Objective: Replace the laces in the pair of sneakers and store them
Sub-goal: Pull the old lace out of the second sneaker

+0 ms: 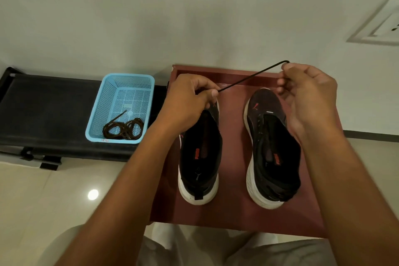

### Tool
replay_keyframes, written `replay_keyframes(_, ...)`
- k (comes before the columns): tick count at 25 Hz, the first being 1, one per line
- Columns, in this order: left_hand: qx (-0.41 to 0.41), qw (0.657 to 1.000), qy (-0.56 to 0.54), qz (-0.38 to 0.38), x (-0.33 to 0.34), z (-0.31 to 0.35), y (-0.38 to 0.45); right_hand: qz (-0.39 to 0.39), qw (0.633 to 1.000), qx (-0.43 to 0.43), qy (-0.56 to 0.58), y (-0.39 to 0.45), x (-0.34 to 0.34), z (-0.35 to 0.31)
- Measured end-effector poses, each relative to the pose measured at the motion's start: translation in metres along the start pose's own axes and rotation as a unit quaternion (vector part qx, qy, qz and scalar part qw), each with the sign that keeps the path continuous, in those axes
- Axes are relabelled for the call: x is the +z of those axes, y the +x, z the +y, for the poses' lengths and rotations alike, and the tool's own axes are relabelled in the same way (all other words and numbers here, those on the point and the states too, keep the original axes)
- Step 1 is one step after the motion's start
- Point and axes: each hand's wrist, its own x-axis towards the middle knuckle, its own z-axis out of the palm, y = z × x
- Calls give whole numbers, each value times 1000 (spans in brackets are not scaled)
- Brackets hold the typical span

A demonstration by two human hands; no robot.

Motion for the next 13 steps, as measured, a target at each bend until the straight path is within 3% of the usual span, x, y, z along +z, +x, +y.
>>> replay_keyframes(5, 41, 996, 24, -78, 13, 10, -5, 42, 978, 96, 183, 5, -2, -2)
replay_keyframes(11, 60, 989, 59, -120, 31, 17, -5, -16, 872, 253, 419, 7, -5, -9)
replay_keyframes(13, 60, 988, 77, -117, 33, 21, -6, -14, 869, 252, 425, 11, -11, -9)
